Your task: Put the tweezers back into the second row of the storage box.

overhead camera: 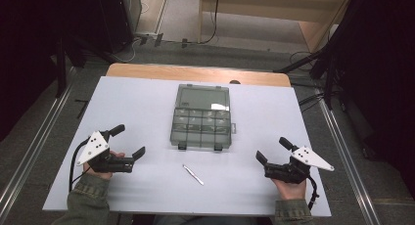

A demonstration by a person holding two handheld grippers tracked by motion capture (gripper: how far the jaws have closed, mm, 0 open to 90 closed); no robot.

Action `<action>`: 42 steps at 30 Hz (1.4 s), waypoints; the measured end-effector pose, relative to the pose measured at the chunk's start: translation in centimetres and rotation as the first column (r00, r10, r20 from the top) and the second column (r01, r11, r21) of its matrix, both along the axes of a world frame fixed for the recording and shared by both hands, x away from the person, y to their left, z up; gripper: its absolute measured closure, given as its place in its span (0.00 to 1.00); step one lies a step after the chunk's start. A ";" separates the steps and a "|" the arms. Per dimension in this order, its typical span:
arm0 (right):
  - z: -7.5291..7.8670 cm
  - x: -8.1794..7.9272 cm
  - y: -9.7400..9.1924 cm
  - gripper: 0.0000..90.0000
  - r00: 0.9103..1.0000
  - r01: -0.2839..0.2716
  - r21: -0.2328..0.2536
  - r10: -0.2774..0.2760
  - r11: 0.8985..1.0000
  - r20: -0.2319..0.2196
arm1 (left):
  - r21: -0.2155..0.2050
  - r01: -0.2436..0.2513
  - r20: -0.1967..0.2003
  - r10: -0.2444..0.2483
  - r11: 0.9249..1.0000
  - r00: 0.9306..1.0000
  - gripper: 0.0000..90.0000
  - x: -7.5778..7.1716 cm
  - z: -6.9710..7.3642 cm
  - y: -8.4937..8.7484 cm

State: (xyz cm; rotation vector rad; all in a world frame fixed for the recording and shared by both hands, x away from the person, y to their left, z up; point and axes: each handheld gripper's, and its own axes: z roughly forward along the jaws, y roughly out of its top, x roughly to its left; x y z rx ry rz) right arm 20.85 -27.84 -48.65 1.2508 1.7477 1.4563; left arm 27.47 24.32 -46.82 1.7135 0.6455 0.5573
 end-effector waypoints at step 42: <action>0.6 0.7 2.4 0.00 0.986 -0.139 -0.124 0.126 0.983 -0.110 | 0.025 0.001 -0.005 -0.001 1.000 1.000 0.00 -0.1 -0.1 -0.2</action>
